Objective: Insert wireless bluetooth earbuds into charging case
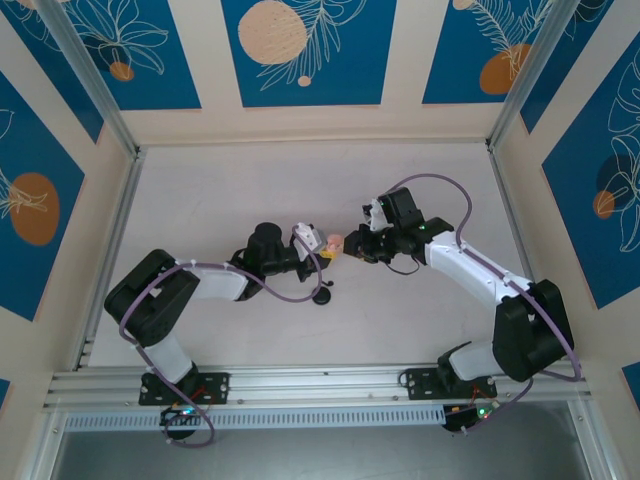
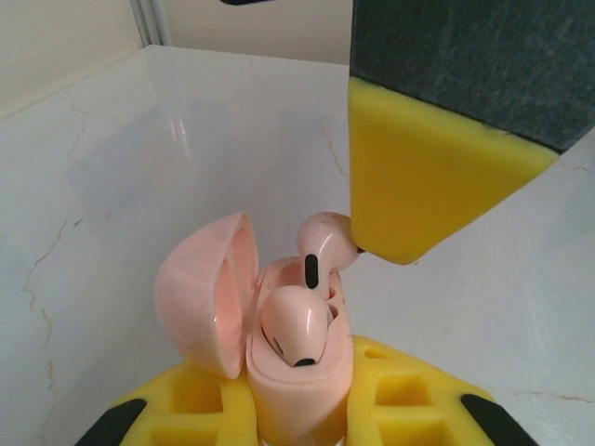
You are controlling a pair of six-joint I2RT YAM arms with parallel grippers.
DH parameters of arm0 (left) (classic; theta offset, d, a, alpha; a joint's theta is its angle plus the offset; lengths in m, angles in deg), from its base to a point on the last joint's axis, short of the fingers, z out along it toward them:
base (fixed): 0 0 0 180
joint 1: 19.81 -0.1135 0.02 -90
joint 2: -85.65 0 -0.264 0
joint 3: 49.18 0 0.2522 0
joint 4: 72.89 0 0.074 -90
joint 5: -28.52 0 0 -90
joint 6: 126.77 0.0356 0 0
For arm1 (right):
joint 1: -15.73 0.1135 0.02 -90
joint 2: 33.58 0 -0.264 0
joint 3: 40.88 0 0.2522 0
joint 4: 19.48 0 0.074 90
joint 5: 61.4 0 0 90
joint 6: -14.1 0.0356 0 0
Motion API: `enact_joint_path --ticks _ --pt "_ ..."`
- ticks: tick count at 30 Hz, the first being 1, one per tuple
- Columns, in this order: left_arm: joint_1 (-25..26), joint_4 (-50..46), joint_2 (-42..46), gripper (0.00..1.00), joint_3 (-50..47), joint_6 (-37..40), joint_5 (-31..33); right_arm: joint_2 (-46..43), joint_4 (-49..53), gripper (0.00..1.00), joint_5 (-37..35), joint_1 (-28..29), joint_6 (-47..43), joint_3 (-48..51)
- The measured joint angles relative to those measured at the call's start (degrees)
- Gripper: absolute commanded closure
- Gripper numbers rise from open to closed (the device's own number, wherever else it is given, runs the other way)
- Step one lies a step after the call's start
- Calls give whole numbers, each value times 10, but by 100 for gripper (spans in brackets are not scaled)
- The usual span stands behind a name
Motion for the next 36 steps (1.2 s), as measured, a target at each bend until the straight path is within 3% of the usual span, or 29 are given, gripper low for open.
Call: enact_joint_path --ticks 36 --pt "0 4 7 87 -1 0 -6 12 -15 79 23 -20 -34 0"
